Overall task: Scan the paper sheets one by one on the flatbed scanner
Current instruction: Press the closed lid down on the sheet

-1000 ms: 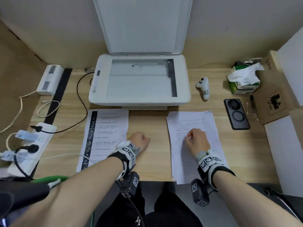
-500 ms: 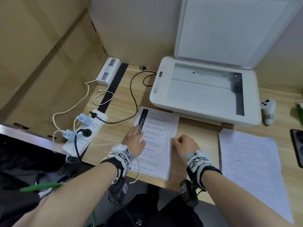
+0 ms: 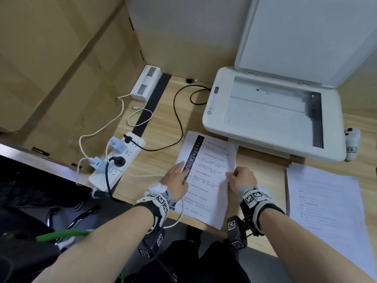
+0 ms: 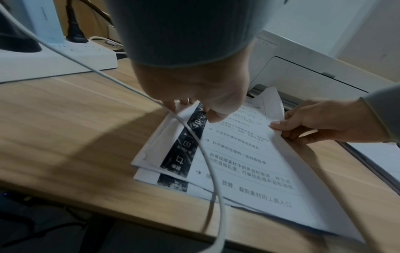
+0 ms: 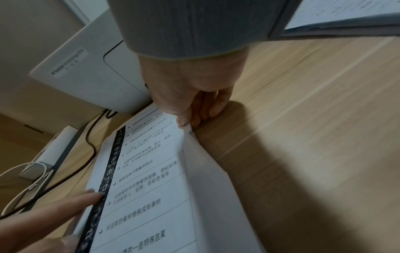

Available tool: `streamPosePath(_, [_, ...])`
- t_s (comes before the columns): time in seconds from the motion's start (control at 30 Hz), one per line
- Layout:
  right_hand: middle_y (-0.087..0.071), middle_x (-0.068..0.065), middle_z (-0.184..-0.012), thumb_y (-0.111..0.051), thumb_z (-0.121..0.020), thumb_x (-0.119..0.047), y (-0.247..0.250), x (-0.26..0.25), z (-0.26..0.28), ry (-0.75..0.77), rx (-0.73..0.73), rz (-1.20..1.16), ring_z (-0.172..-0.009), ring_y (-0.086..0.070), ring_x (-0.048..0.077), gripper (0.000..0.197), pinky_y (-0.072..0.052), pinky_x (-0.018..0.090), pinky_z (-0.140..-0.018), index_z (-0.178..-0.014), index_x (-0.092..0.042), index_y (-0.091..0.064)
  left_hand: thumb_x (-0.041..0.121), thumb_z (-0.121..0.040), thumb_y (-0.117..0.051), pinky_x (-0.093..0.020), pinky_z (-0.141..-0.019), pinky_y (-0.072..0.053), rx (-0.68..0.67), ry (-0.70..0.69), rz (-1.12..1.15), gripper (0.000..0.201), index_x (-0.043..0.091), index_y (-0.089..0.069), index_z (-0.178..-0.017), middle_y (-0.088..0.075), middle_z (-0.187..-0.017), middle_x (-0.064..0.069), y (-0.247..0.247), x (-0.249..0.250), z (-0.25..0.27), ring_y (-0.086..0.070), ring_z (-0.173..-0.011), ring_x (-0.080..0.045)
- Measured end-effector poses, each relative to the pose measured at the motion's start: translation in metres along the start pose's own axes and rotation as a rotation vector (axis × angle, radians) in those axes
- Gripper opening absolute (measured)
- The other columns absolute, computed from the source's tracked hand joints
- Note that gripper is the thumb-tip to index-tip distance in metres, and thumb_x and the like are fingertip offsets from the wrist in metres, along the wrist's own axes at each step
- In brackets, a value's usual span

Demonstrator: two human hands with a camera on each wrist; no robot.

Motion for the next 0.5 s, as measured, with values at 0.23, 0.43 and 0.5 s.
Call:
streamPosePath(0.23, [-0.057, 0.001, -0.055, -0.059, -0.093, -0.032, 0.031, 0.010, 0.019, 0.088, -0.052, 0.046, -0.051, -0.054, 0.021, 0.037, -0.032, 0.026, -0.047, -0.062, -0.011, -0.063, 0.018, -0.096, -0.044, -0.039, -0.115, -0.031, -0.079, 0.080, -0.022, 0.051, 0.012, -0.039, -0.147, -0.024, -0.159, -0.009, 0.022, 0.023, -0.008, -0.029, -0.143, -0.027])
streamPosePath(0.43, [-0.047, -0.005, -0.048, -0.070, -0.088, -0.042, 0.081, 0.015, 0.031, 0.168, 0.000, 0.088, -0.048, -0.045, 0.015, 0.047, -0.027, 0.027, -0.046, -0.052, -0.017, -0.053, 0.022, -0.097, -0.044, -0.038, -0.105, -0.042, -0.077, 0.072, -0.004, 0.049, 0.013, -0.041, -0.145, -0.042, -0.149, -0.010, 0.055, 0.060, -0.025, -0.048, -0.131, -0.028])
streamPosePath(0.5, [-0.048, -0.006, -0.047, -0.073, -0.085, -0.043, 0.115, 0.010, 0.034, 0.206, 0.055, 0.072, -0.049, -0.049, 0.014, 0.046, -0.030, 0.028, -0.048, -0.053, -0.017, -0.053, 0.019, -0.096, -0.044, -0.036, -0.100, -0.046, -0.050, -0.019, 0.000, 0.043, 0.018, -0.049, -0.139, -0.053, -0.141, -0.007, 0.074, 0.087, -0.033, -0.054, -0.123, -0.026])
Point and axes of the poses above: each hand's wrist, its own z-axis away from the middle knuckle, its own y-axis out of the back of the hand, x = y × z, the point moved 2 cm from there along -z, towards the middle knuckle
